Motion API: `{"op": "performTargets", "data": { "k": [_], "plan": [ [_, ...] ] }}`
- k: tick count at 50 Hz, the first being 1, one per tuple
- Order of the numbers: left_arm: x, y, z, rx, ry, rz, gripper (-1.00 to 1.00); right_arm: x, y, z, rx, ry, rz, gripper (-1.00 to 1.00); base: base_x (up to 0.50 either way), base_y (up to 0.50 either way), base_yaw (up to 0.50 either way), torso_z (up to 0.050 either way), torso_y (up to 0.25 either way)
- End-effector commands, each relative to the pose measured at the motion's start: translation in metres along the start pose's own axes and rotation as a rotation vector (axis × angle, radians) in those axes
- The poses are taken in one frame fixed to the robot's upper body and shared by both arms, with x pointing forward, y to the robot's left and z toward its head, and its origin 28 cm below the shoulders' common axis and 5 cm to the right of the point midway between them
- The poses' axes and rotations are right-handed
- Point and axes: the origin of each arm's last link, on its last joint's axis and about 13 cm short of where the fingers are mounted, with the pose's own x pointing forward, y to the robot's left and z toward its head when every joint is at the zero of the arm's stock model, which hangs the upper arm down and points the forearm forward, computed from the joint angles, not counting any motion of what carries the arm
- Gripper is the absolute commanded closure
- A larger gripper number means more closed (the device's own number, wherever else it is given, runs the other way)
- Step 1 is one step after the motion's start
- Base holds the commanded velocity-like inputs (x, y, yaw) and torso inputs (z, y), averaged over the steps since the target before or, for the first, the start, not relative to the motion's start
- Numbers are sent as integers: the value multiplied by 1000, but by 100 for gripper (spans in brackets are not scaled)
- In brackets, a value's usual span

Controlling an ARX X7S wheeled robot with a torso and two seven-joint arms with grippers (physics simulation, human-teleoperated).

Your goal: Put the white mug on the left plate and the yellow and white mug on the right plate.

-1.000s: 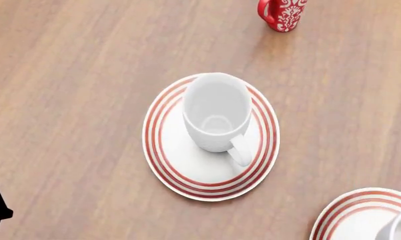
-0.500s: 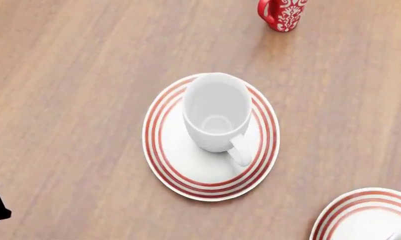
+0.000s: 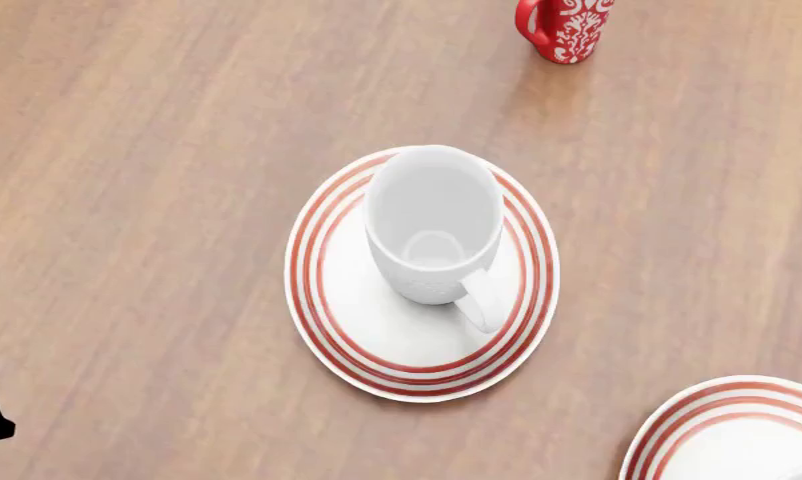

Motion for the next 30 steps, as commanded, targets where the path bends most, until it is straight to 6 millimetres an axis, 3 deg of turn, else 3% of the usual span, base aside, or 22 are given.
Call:
{"op": "performTargets", "data": {
  "k": [1, 9, 30],
  "plan": [
    [0, 0, 0, 0, 0, 0, -100, 5, -2, -6, 15, 5, -14, -100, 0, 0, 0, 0, 0],
    [0, 0, 0, -1, 1, 1, -100, 0, -1, 0, 18, -30, -16, -100, 0, 0, 0, 0, 0],
    [1, 0, -1, -1, 1, 4, -100, -10, 6, 34, -4, -333, 122, -100, 0, 0, 0, 0, 0]
  ]
}}
